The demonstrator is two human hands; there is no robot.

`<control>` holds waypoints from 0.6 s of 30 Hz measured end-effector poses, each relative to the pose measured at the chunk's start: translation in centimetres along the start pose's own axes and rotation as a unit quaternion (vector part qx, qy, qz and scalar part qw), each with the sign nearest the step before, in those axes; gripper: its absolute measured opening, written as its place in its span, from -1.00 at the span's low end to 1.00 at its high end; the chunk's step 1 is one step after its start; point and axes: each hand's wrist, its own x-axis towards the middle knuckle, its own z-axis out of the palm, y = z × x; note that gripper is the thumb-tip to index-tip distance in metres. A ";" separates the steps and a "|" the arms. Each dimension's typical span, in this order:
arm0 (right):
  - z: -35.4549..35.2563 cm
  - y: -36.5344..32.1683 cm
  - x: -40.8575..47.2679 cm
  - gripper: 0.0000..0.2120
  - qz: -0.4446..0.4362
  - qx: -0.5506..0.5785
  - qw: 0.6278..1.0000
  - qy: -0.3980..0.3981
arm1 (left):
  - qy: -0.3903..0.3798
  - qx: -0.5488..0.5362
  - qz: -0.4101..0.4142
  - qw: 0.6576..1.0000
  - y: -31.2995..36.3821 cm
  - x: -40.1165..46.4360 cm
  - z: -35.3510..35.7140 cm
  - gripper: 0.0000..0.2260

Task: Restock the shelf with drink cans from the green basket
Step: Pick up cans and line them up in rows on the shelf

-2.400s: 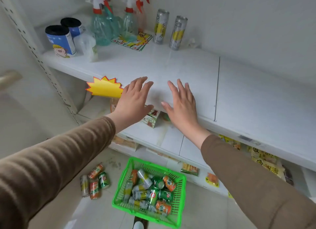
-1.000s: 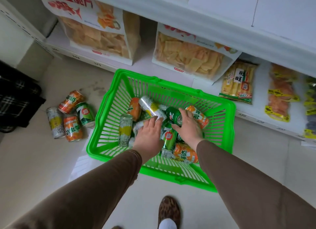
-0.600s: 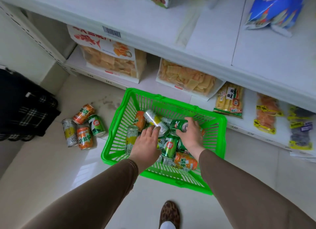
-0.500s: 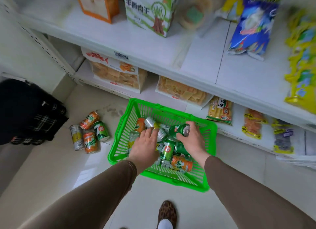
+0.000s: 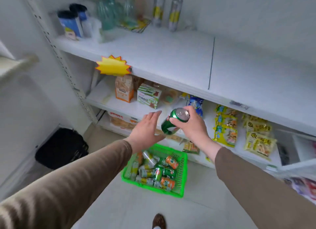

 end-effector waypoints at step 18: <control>-10.4 -10.3 23.2 -0.38 0.043 -0.072 0.996 0.042 | 0.065 -0.005 -0.030 0.997 4.4 22.1 -11.9 -0.14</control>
